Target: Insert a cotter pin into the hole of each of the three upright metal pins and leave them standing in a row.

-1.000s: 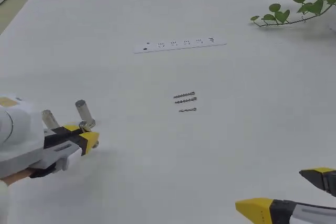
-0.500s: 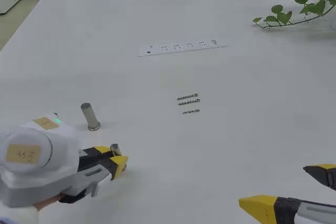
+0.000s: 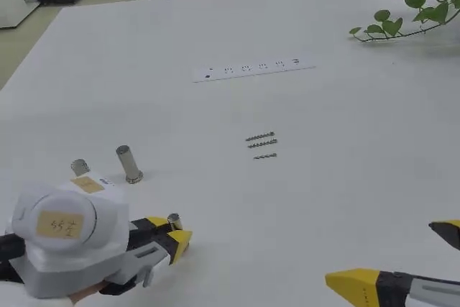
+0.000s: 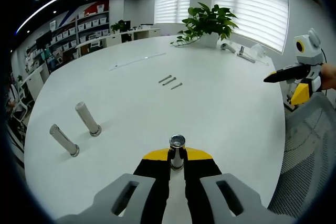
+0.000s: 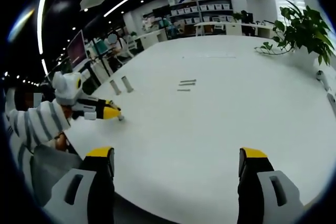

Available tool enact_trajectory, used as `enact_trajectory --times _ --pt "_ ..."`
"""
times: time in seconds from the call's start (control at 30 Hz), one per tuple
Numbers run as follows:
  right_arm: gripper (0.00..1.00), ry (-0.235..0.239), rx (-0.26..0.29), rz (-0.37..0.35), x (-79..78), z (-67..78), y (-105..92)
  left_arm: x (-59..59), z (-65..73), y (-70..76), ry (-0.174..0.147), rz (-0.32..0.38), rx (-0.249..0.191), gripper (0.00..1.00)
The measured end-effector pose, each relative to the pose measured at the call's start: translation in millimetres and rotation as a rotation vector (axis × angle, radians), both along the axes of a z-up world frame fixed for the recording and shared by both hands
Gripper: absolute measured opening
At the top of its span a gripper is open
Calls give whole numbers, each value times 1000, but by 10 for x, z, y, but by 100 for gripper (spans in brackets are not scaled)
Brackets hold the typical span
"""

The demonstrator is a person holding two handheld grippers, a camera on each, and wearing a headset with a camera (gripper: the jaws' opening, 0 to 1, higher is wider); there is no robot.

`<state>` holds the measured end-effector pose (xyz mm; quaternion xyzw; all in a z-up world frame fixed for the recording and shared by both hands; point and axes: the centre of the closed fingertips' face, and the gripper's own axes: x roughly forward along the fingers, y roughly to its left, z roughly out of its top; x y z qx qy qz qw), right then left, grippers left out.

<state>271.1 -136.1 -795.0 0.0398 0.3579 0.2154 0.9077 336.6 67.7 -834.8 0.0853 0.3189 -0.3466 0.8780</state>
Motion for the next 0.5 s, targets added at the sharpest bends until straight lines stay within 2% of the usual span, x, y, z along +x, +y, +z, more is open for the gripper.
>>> enact_trajectory --times 0.5 --pt "100 -3 3 0 1 17 -12 -52 -61 -23 5 -7 1 7"
